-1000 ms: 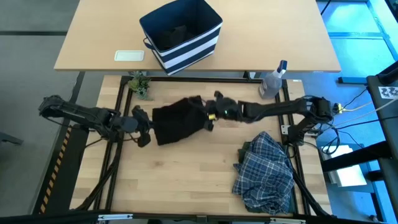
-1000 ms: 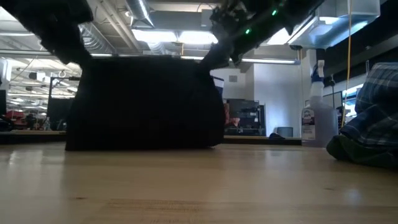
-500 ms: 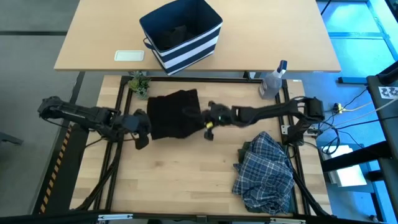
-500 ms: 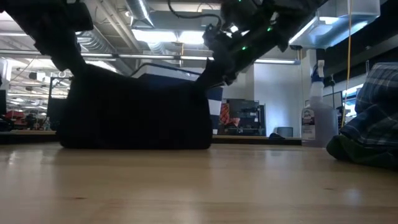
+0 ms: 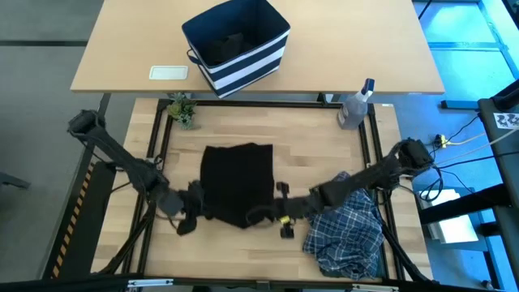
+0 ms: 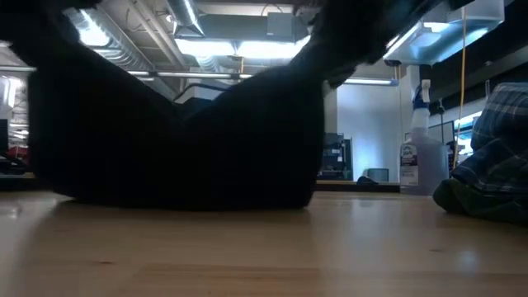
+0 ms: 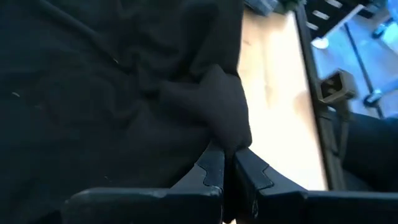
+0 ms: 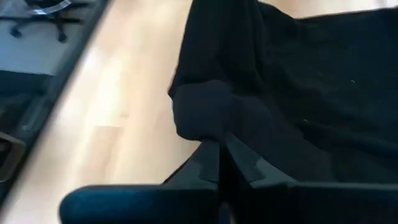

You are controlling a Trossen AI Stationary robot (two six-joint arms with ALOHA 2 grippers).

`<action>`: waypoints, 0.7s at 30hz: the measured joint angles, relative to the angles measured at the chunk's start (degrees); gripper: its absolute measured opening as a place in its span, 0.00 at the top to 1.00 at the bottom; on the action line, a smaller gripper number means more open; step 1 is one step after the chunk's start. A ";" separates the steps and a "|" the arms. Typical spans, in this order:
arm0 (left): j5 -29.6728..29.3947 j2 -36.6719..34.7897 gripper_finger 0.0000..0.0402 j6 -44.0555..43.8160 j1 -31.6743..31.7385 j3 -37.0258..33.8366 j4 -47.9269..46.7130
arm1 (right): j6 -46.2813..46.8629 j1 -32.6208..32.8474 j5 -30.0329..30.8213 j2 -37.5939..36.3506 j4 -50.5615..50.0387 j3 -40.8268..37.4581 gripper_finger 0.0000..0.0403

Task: Fold Laundry from Bin
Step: Fold the black shirt

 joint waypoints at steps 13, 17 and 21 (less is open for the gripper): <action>-12.69 13.79 1.00 2.56 -12.20 25.24 -19.07 | 2.01 8.84 13.25 -9.42 0.54 0.00 1.00; -17.73 10.20 1.00 -2.46 -10.23 26.83 -35.23 | 1.04 2.56 14.29 -12.37 -3.74 0.02 1.00; -17.72 5.46 1.00 -11.59 -6.43 20.79 -45.79 | 1.12 -7.87 7.67 -11.09 -5.83 -0.12 1.00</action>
